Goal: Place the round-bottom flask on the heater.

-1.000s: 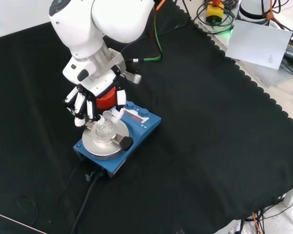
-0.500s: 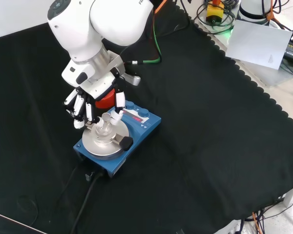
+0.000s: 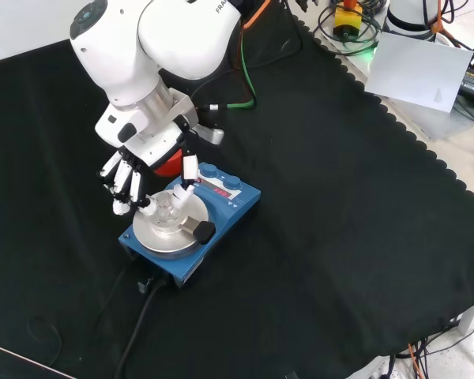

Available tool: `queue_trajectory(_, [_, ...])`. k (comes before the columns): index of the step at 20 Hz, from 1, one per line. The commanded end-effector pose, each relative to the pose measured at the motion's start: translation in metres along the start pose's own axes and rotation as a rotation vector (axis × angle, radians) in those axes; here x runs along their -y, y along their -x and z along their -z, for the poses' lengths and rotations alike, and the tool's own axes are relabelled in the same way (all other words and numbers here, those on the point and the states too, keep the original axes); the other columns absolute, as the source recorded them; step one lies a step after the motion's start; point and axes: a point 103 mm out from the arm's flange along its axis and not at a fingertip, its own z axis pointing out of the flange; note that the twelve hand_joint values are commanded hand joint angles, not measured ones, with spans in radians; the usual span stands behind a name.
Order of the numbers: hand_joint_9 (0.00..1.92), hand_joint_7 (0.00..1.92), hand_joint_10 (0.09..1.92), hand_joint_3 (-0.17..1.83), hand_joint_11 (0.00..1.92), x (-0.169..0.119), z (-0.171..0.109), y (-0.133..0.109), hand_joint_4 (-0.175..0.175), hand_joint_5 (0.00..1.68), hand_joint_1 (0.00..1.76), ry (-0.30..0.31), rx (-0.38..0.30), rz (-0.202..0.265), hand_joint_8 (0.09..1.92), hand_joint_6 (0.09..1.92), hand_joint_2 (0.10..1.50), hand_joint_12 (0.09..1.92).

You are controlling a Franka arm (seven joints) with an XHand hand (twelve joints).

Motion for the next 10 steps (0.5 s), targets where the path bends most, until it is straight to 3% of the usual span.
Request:
queue_trajectory(1, [0.53,0.38,0.58,0.73,0.09,0.008,0.004,0.000,0.032,0.67,0.99,-0.008,-0.010,0.012,0.55,0.78,0.57,1.34])
queue_trajectory(10, [0.49,0.33,0.62,0.65,0.06,0.023,0.015,0.007,0.014,0.49,0.86,0.022,-0.030,0.015,0.58,0.53,0.55,1.36])
